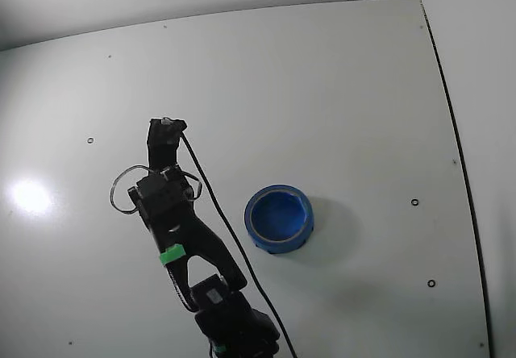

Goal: Grasp a block and put it in the bin.

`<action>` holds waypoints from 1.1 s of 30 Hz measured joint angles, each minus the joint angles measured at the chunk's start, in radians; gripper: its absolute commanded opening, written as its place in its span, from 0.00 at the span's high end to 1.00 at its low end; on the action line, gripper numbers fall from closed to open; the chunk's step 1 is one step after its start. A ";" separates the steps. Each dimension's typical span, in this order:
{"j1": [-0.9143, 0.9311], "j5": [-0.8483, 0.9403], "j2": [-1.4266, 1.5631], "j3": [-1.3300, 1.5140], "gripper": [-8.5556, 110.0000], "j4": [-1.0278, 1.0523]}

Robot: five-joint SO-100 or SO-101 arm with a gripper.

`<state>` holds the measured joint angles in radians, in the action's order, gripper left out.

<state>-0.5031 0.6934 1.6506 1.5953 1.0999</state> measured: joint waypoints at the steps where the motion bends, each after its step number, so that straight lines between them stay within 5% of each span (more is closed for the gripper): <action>1: 0.000 0.000 -0.017 -0.015 0.72 0.000; 33: 0.000 0.000 -0.262 -0.092 0.72 -0.098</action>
<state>-0.5031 0.6934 1.3883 1.5033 1.0017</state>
